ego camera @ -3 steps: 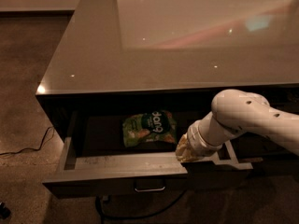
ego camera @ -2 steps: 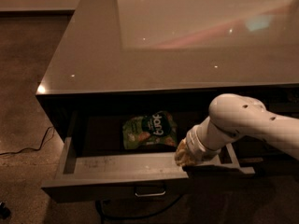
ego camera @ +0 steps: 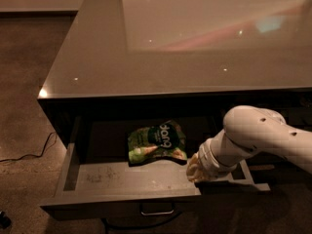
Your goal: Open top drawer
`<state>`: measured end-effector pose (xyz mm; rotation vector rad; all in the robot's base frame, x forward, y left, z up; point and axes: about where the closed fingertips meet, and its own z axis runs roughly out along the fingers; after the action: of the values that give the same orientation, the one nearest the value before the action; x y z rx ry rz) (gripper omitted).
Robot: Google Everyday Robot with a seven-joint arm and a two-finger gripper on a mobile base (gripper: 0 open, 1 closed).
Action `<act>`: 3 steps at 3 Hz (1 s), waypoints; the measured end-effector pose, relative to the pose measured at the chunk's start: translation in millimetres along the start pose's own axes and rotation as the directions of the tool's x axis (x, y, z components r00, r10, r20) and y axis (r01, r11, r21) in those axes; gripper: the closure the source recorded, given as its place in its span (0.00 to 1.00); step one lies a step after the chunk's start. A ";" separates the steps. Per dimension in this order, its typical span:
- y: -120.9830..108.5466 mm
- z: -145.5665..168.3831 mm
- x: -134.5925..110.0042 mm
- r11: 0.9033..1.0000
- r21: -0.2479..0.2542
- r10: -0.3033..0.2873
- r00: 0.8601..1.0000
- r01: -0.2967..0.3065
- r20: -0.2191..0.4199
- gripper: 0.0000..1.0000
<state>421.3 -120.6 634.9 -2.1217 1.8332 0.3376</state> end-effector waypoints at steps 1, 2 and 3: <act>26.5 -23.5 -4.0 1.000 0.031 0.000 0.999 0.001 -0.034 1.00; 24.7 -19.9 -3.6 1.000 0.027 0.004 1.000 -0.003 -0.027 1.00; 19.1 -9.0 -2.3 1.000 0.016 0.015 1.000 -0.015 -0.008 1.00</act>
Offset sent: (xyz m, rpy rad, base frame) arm -0.0313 -0.0128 0.0276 -0.0340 -0.0470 -0.0232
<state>401.8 -124.4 642.4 -2.1027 1.8507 0.3170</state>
